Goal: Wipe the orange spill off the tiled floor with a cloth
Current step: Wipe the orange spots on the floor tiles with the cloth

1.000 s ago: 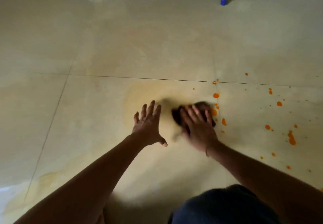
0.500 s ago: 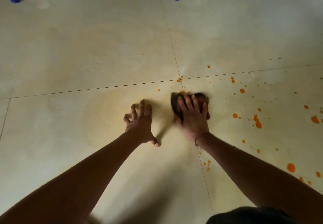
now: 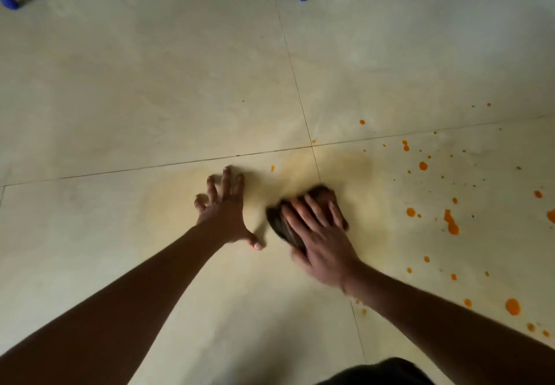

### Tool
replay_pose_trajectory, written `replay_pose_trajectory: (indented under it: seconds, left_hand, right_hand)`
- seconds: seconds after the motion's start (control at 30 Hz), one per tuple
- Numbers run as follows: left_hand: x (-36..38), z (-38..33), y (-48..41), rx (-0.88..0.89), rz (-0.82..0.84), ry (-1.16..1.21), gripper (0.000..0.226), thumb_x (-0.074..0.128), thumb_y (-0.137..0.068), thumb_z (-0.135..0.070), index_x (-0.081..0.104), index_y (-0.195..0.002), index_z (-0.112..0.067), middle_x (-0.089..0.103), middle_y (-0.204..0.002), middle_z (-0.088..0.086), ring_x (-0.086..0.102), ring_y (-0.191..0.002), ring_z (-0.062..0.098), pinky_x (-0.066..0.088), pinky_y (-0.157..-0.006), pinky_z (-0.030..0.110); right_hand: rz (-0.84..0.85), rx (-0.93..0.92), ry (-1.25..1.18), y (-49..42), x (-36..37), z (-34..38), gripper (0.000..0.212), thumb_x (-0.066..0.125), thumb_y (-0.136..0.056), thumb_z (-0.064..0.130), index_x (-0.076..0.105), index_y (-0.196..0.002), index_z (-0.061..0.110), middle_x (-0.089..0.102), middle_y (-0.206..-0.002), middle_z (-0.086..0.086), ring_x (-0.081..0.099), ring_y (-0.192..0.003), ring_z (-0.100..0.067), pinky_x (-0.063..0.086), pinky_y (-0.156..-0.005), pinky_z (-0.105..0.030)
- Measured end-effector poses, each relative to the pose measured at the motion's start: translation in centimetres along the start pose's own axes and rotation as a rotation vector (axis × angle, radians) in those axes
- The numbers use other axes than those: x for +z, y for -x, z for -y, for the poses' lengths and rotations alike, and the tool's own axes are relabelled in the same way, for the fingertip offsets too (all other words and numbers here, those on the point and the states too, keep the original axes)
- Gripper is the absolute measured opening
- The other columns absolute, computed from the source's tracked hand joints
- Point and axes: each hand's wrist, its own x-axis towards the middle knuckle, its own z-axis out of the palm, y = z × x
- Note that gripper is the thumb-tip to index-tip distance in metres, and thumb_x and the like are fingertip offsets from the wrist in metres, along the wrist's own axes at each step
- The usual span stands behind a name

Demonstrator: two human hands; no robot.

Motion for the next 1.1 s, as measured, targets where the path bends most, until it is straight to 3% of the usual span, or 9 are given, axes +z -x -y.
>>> replay_pose_trajectory:
  seconds: [0.07, 0.2, 0.27, 0.4, 0.57, 0.73, 0.9, 1.03, 1.1]
  left_hand:
    - [0.2, -0.2, 0.1, 0.0, -0.004, 0.022, 0.158, 0.086, -0.04, -0.062, -0.018, -0.15, -0.019, -0.037, -0.153, 0.006, -0.022, -0.143, 0.04, 0.012, -0.112, 0.065]
    - [-0.2, -0.8, 0.3, 0.02, -0.016, 0.055, 0.159, 0.088, -0.039, -0.06, -0.018, -0.15, -0.018, -0.037, -0.153, 0.005, -0.024, -0.142, 0.04, 0.008, -0.112, 0.066]
    - [-0.7, 0.4, 0.0, 0.013, -0.049, 0.08, 0.158, 0.089, -0.039, -0.056, -0.017, -0.151, -0.018, -0.034, -0.154, 0.005, -0.024, -0.142, 0.039, 0.006, -0.112, 0.065]
    - [0.0, 0.4, -0.1, 0.014, -0.025, 0.117, 0.157, 0.091, -0.042, -0.051, -0.017, -0.15, -0.018, -0.034, -0.154, 0.004, -0.025, -0.142, 0.039, 0.003, -0.113, 0.065]
    - [0.0, 0.2, -0.4, 0.004, -0.024, 0.096, 0.157, 0.089, -0.042, -0.054, -0.018, -0.15, -0.016, -0.036, -0.153, 0.004, -0.027, -0.141, 0.038, 0.003, -0.112, 0.066]
    - [-0.1, -0.2, 0.4, -0.021, -0.03, 0.03, 0.156, 0.088, -0.04, -0.059, -0.013, -0.151, -0.018, -0.029, -0.156, 0.004, -0.018, -0.144, 0.037, 0.011, -0.113, 0.063]
    - [-0.2, -4.0, 0.8, 0.226, -0.085, -0.086, 0.134, 0.088, -0.054, -0.047, 0.0, -0.153, -0.022, -0.022, -0.159, 0.002, -0.012, -0.147, 0.033, 0.012, -0.115, 0.06]
    - [2.1, -9.8, 2.2, 0.445, 0.031, -0.162, 0.135, 0.087, -0.053, -0.051, 0.001, -0.153, -0.023, -0.016, -0.16, 0.003, -0.011, -0.147, 0.031, 0.009, -0.115, 0.057]
    - [3.6, -11.8, 3.0, 0.513, 0.007, -0.227, 0.134, 0.085, -0.053, -0.054, 0.002, -0.152, -0.022, -0.014, -0.161, 0.005, -0.011, -0.147, 0.03, 0.005, -0.115, 0.053]
  right_hand:
    - [-0.052, 0.037, 0.012, 1.5, -0.1, -3.8, 0.074, 0.047, -0.079, 0.046, 0.034, -0.148, 0.023, 0.037, -0.153, -0.006, 0.027, -0.144, -0.029, 0.016, -0.114, -0.06]
    - [-0.079, 0.512, -0.046, -12.1, -4.2, -6.1, 0.073, 0.027, -0.081, 0.049, 0.037, -0.148, 0.019, 0.035, -0.155, -0.008, 0.025, -0.144, -0.031, 0.008, -0.114, -0.061]
    - [-0.102, 0.337, -0.033, -14.7, -3.4, -1.0, 0.074, 0.024, -0.081, 0.049, 0.038, -0.148, 0.019, 0.035, -0.155, -0.008, 0.025, -0.144, -0.031, 0.01, -0.114, -0.063]
    - [0.016, -0.124, 0.022, -1.3, -0.2, 1.5, 0.072, 0.045, -0.084, 0.048, 0.03, -0.151, 0.024, 0.028, -0.158, -0.001, 0.018, -0.148, -0.025, 0.015, -0.114, -0.059]
    - [-0.02, 0.358, -0.043, -10.2, -2.7, -3.1, 0.07, 0.035, -0.085, 0.046, 0.028, -0.151, 0.024, 0.027, -0.158, -0.002, 0.016, -0.147, -0.026, 0.012, -0.115, -0.061]
    - [0.023, -0.028, 0.01, 5.7, 0.1, -0.3, 0.077, 0.049, -0.081, 0.049, 0.03, -0.151, 0.025, 0.03, -0.158, -0.002, 0.019, -0.147, -0.025, 0.017, -0.114, -0.059]
    - [-0.036, 0.499, -0.003, 2.6, -0.8, -5.7, 0.073, 0.043, -0.083, 0.047, 0.027, -0.151, 0.024, 0.029, -0.156, -0.004, 0.019, -0.146, -0.028, 0.013, -0.114, -0.06]
    - [0.038, 0.206, 0.004, 14.9, 1.9, -0.6, 0.082, 0.052, -0.077, 0.051, 0.029, -0.151, 0.025, 0.032, -0.156, -0.004, 0.016, -0.147, -0.025, 0.024, -0.107, -0.063]
    - [0.018, 0.251, -0.02, 16.9, 1.9, -3.3, 0.079, 0.049, -0.079, 0.052, 0.028, -0.151, 0.026, 0.033, -0.156, -0.004, 0.015, -0.147, -0.025, 0.026, -0.106, -0.063]
